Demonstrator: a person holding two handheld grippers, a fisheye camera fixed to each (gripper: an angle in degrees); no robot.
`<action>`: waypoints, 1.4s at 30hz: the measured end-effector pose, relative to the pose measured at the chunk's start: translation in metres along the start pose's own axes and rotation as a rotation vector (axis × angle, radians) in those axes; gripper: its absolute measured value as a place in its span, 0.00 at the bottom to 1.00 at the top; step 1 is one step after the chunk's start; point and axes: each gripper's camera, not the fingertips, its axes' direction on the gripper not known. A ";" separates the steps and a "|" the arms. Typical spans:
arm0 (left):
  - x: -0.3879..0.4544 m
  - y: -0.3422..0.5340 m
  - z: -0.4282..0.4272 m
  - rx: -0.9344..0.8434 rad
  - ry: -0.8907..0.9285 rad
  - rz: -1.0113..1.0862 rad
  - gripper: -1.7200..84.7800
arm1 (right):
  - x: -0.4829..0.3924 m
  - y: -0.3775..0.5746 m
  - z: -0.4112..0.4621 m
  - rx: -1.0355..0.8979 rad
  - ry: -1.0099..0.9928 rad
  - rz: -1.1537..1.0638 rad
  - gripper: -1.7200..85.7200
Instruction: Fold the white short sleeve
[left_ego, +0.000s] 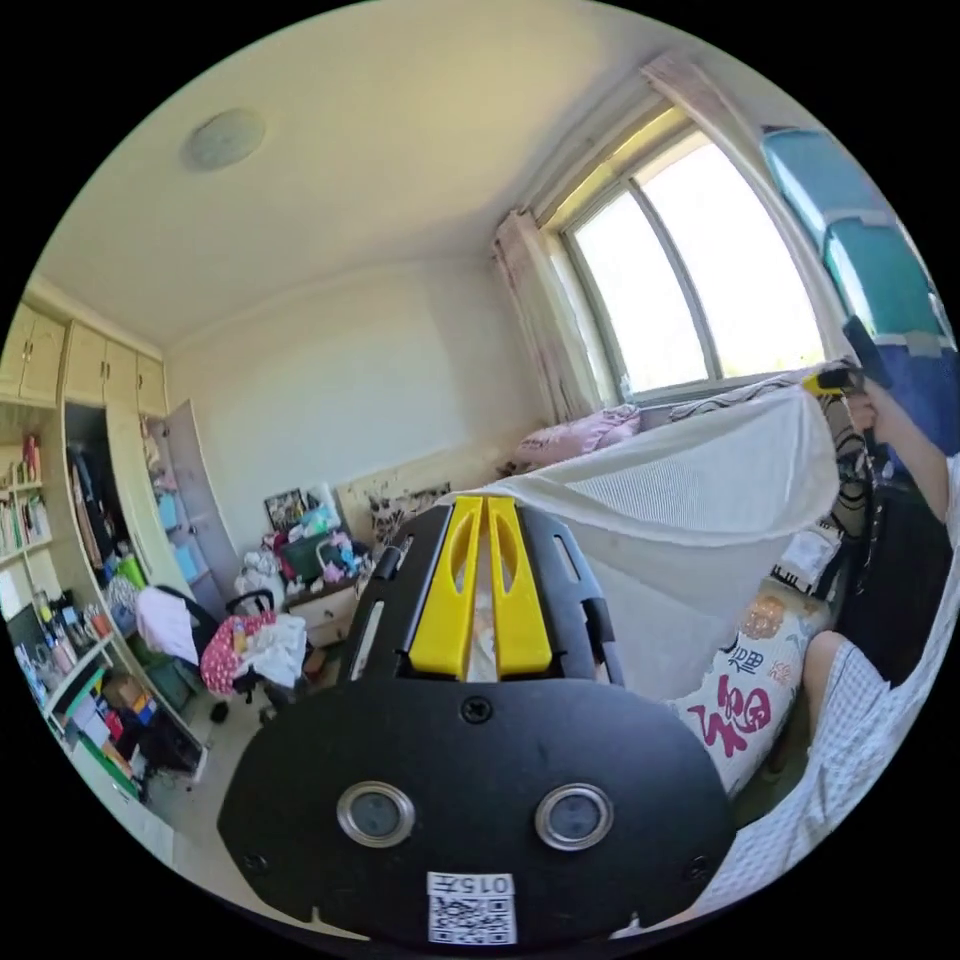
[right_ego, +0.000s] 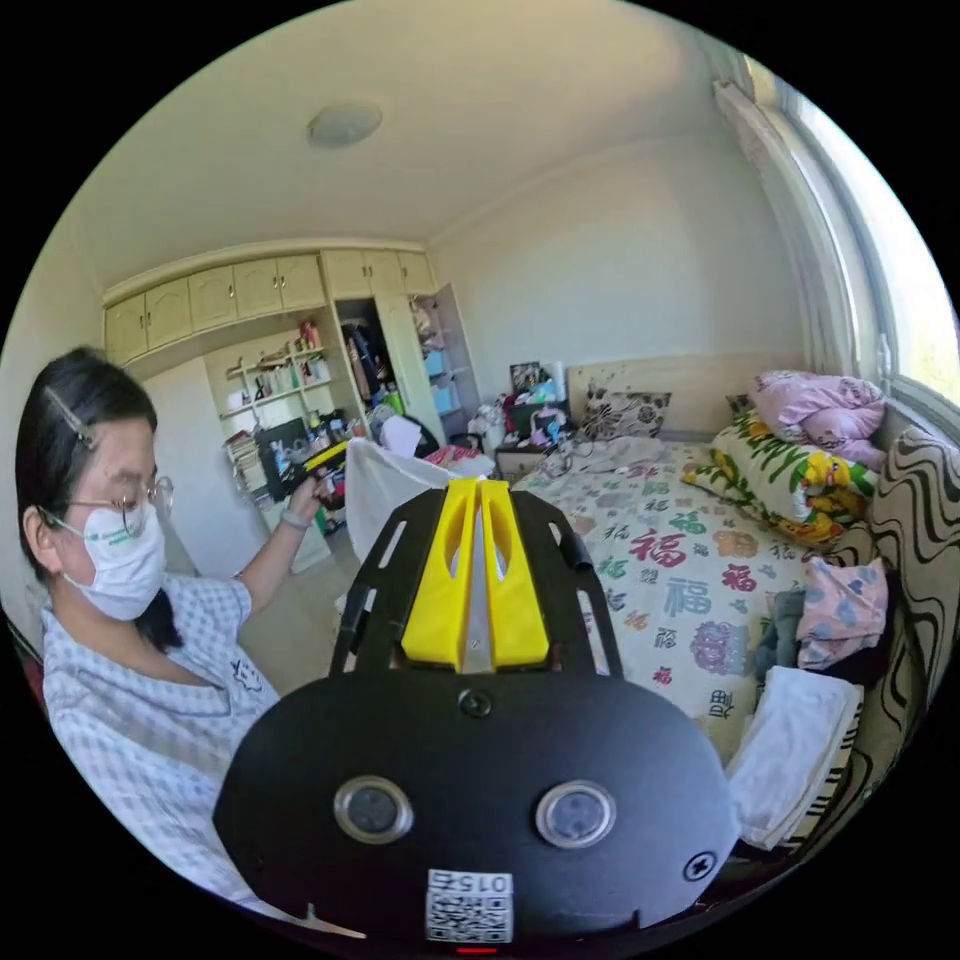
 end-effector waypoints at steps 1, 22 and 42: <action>-0.015 0.002 0.019 -0.069 -0.017 -0.033 0.01 | 0.004 0.006 0.021 -0.058 -0.049 -0.013 0.01; 0.271 0.104 0.277 -0.242 0.867 0.214 0.01 | 0.044 0.237 0.301 -0.537 -0.203 0.116 0.03; 0.124 0.329 0.163 -0.561 0.879 -0.291 0.09 | 0.218 0.303 0.286 -0.580 0.065 0.285 0.10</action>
